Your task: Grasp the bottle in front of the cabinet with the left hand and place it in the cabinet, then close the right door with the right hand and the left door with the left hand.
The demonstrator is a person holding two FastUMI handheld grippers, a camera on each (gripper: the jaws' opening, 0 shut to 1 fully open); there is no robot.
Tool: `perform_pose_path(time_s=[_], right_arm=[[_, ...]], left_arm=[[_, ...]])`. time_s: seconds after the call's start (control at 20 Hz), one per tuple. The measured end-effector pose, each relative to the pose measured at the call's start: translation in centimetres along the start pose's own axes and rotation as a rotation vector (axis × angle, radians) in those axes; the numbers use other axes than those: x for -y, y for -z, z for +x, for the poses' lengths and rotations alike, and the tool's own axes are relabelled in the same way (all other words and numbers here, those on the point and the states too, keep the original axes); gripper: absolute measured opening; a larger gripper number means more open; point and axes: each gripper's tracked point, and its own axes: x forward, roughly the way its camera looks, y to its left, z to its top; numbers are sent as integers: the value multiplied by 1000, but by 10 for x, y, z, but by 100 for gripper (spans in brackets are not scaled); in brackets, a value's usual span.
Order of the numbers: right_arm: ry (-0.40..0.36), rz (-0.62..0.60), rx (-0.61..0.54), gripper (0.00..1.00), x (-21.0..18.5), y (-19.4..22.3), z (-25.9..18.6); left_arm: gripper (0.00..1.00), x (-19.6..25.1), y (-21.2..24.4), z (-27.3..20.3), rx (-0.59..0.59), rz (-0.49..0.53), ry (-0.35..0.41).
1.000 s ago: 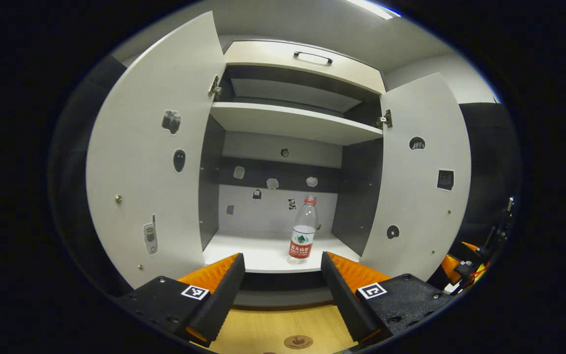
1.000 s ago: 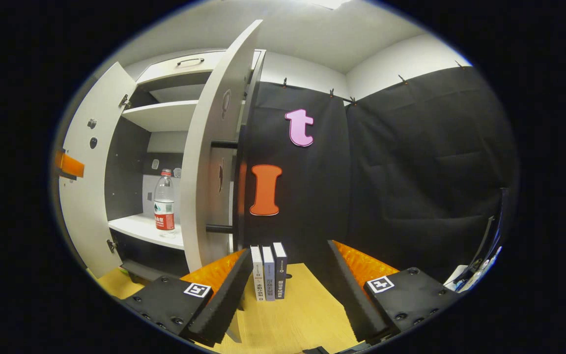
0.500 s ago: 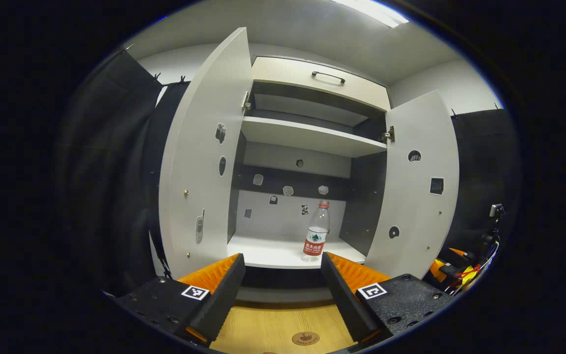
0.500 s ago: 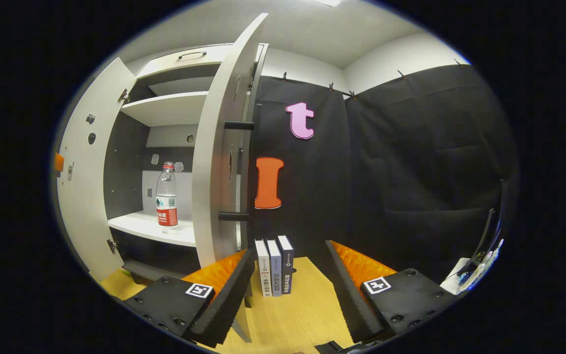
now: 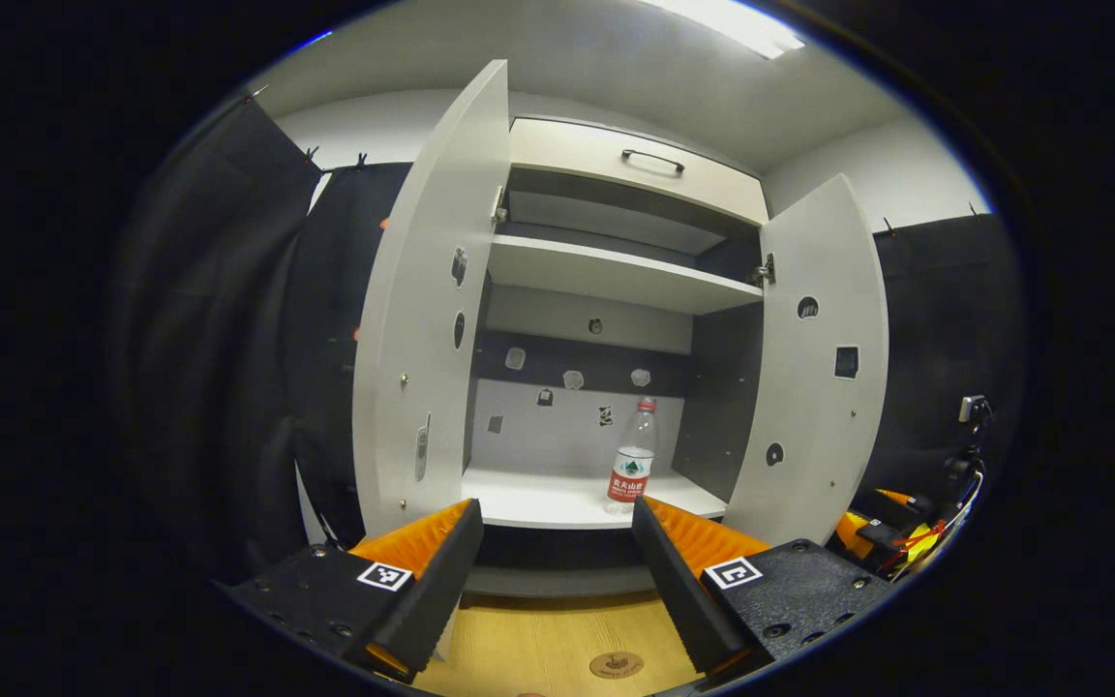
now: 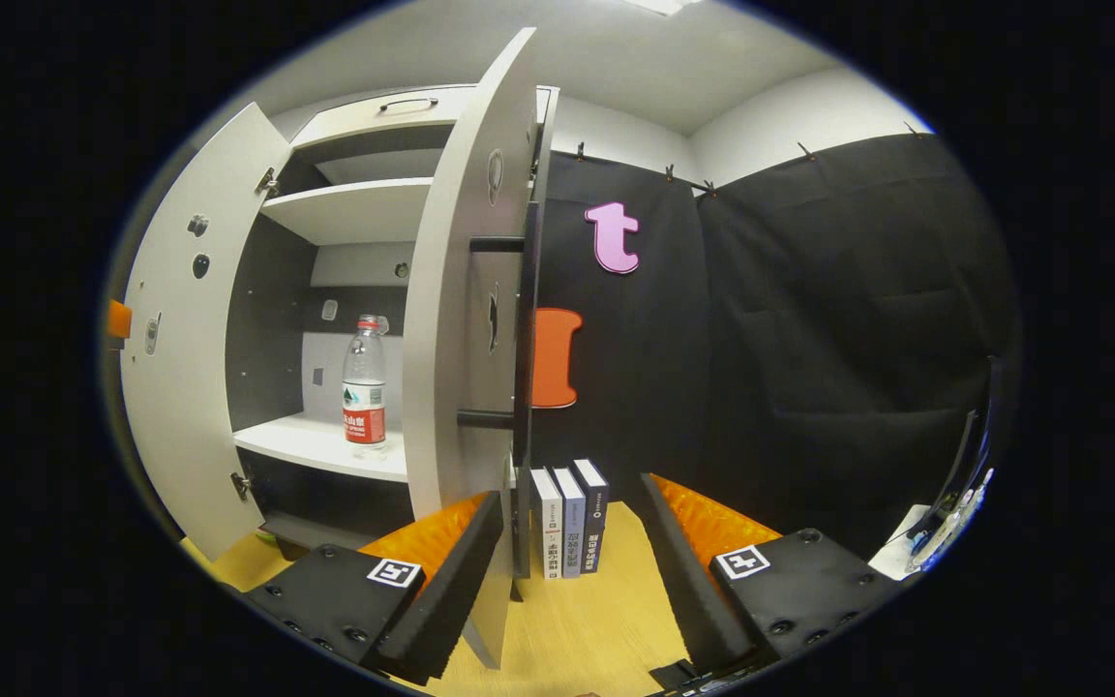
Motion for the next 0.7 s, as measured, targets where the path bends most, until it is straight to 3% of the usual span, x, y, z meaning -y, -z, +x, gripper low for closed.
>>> perform_pose_path(time_s=[0.3, 0.5, 0.7], right_arm=[[-55, -30, -21, 94, -33, -3, 3], [-101, -24, -36, 95, -59, -4, 7], [-134, -29, -30, 94, -84, -3, 20]], left_arm=[[94, -22, 3, -24, 24, -17, -34], [96, -36, 9, -41, 29, -80, -44], [94, -65, 10, -53, 34, -60, -116]])
